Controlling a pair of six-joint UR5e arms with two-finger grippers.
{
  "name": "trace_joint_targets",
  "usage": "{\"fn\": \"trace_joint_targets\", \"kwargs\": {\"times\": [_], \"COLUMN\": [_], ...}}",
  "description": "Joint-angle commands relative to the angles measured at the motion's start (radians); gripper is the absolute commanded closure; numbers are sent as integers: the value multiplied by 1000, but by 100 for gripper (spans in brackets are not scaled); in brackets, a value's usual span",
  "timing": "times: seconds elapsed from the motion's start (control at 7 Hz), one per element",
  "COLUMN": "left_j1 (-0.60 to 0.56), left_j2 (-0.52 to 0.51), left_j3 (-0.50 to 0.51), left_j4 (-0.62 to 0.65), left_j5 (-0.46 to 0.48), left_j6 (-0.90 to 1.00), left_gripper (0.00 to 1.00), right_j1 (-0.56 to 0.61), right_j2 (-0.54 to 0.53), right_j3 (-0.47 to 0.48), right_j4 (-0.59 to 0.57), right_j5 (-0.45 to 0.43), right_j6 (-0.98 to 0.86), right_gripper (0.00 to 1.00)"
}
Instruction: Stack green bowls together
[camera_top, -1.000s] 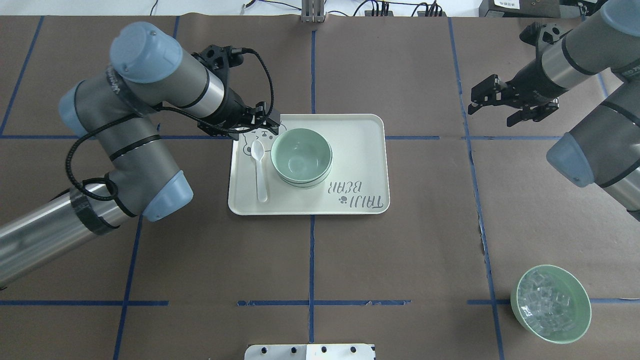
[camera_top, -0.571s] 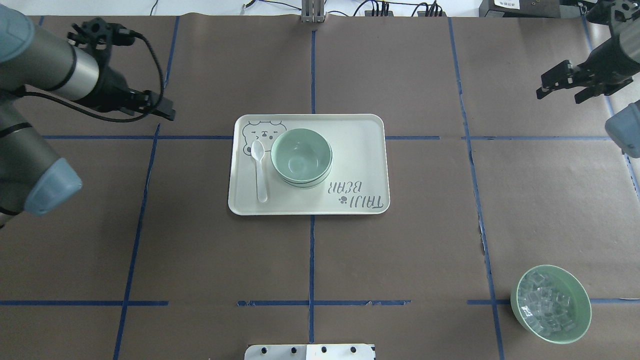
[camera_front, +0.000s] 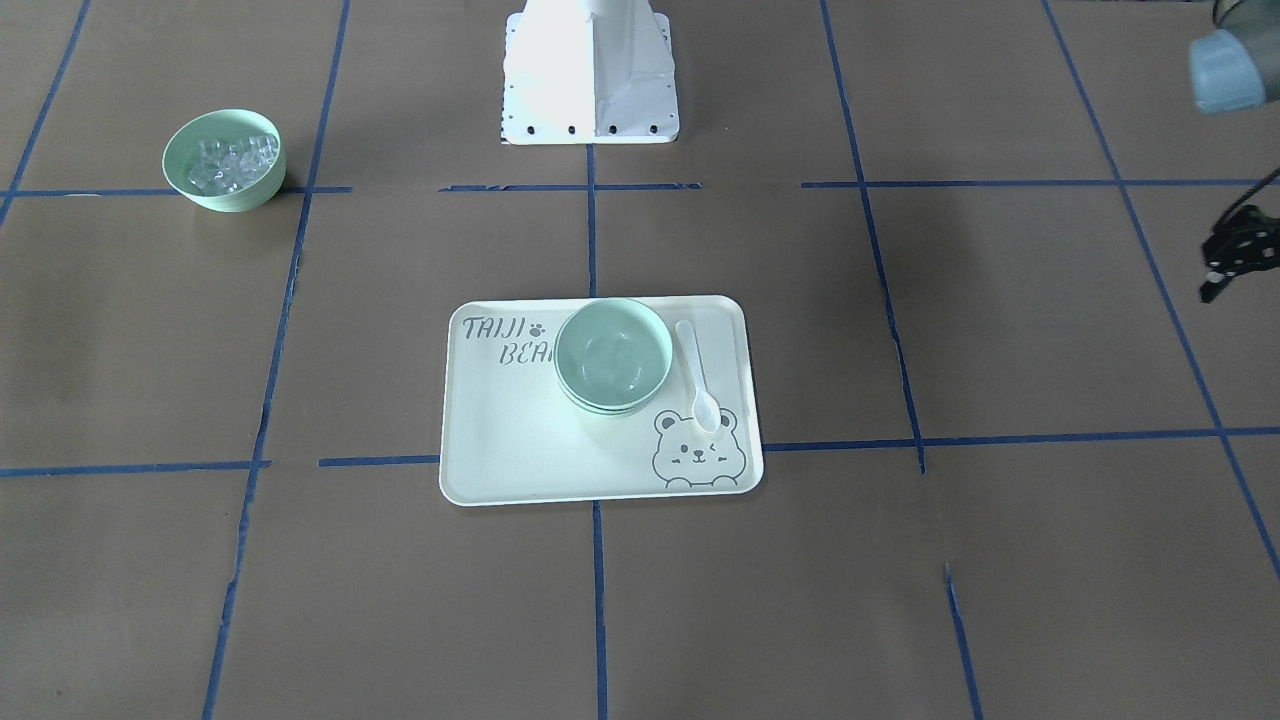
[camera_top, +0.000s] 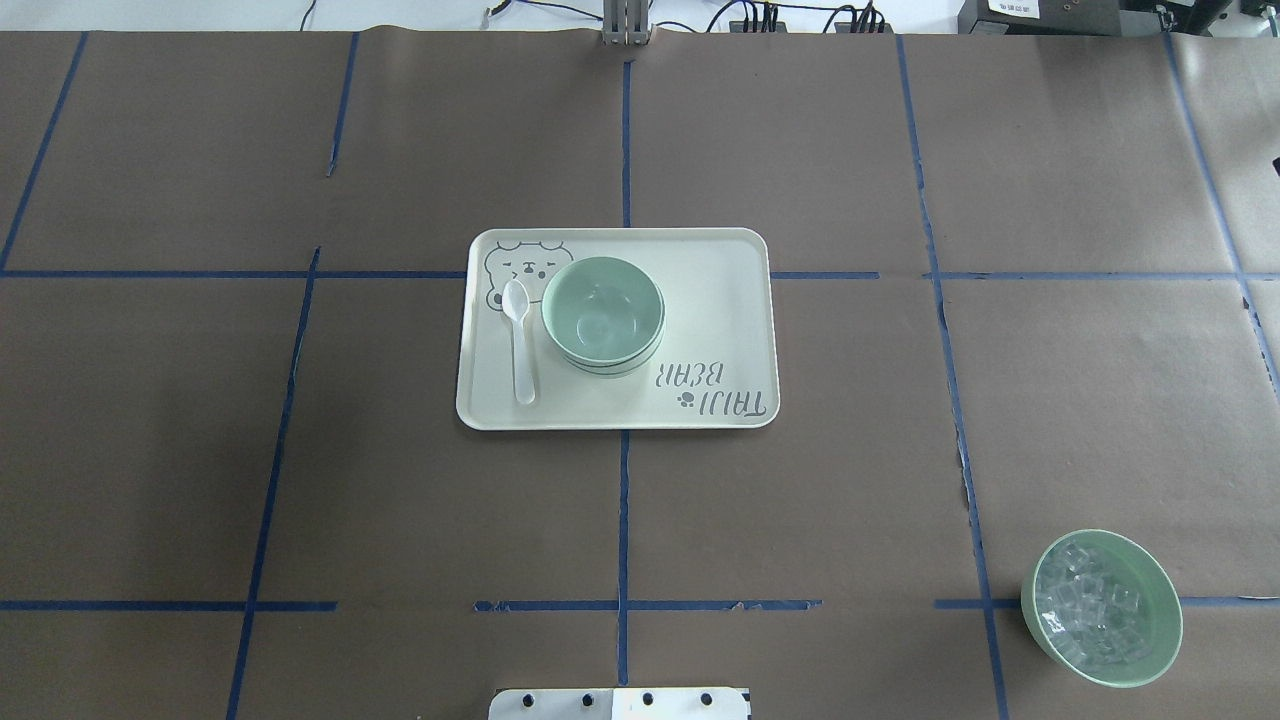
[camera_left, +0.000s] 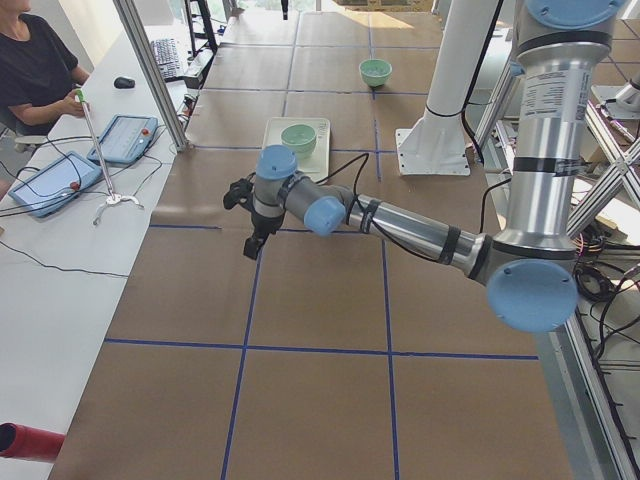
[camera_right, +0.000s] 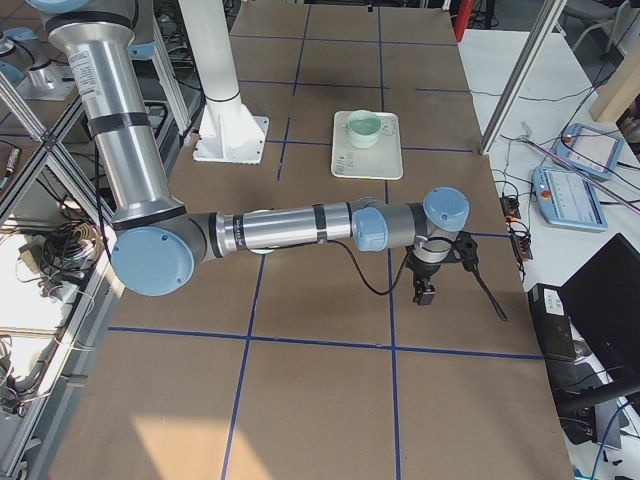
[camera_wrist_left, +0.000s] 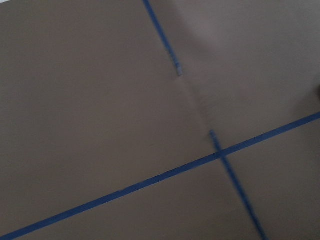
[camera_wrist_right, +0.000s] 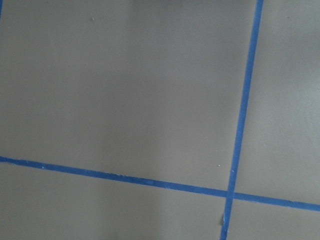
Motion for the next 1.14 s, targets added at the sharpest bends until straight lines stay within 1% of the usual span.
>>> {"fn": "trace_joint_targets", "kwargs": {"times": [0.0, 0.14, 0.29, 0.43, 0.57, 0.71, 1.0], "left_j1": [-131, -137, -149, -150, -150, -151, -148], "left_j2": [-5, -38, -40, -43, -31, -25, 7], "left_j3": [69, 56, 47, 46, 39, 35, 36], "left_j4": [182, 281, 317, 352, 352, 352, 346], "left_j5": [-124, -89, -37, -37, -43, -47, -70], "left_j6": [158, 157, 157, 120, 59, 33, 34], "left_gripper": [0, 0, 0, 0, 0, 0, 0], "right_j1": [68, 71, 68, 68, 65, 53, 53], "right_j2": [-10, -12, -36, -44, -74, -91, -94], "right_j3": [-6, 9, 14, 15, 43, 37, 66], "right_j4": [-126, -168, -167, -168, -164, -158, -139], "right_j5": [14, 11, 4, 2, 4, 1, 1], "right_j6": [-175, -192, -200, -195, -183, -169, -96], "right_gripper": [0, 0, 0, 0, 0, 0, 0]}}
